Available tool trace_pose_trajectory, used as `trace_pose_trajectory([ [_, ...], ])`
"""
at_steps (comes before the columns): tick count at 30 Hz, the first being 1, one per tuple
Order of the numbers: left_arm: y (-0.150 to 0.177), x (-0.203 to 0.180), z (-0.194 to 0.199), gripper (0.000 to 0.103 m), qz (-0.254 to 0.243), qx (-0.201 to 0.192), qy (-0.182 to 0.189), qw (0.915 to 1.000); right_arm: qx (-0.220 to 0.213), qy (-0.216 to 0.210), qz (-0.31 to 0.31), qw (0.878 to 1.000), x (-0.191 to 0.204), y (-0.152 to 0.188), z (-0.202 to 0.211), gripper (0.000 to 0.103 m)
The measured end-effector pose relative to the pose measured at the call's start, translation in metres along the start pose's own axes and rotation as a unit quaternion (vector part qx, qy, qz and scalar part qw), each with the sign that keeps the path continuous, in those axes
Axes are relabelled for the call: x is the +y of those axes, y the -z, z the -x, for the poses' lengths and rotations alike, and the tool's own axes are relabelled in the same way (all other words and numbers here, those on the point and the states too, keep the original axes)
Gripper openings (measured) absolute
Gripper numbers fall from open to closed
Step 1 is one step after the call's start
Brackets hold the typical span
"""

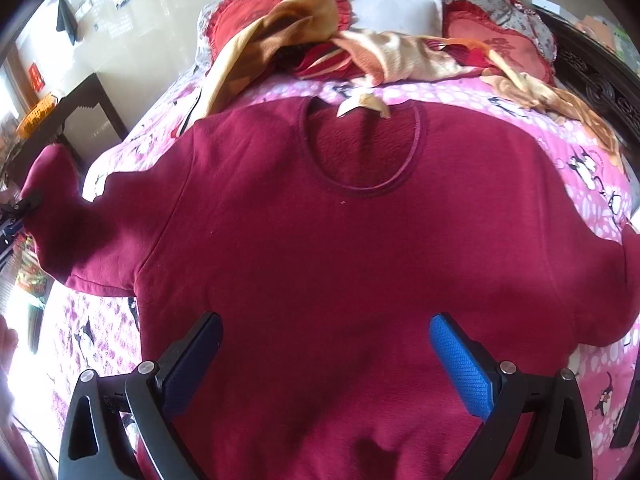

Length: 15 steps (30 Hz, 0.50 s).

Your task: Fold small clothes

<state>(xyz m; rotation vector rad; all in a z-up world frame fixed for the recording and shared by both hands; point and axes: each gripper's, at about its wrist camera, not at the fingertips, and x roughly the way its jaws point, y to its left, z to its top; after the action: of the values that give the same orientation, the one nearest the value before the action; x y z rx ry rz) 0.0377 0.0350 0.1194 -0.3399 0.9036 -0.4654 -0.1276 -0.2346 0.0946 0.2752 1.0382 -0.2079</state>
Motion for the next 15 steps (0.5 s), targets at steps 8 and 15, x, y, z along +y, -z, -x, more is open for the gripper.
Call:
trace_pose_trajectory([
  [8, 0.065, -0.092, -0.069, 0.008, -0.097, 0.068, 0.013, 0.9928, -0.015, 0.009, -0.036, 0.999, -0.039, -0.003, 0.015, 0.103],
  [15, 0.099, -0.121, -0.098, 0.026, -0.15, 0.12, 0.023, 0.9811, -0.021, 0.011, -0.062, 0.998, -0.069, -0.007, 0.019, 0.103],
])
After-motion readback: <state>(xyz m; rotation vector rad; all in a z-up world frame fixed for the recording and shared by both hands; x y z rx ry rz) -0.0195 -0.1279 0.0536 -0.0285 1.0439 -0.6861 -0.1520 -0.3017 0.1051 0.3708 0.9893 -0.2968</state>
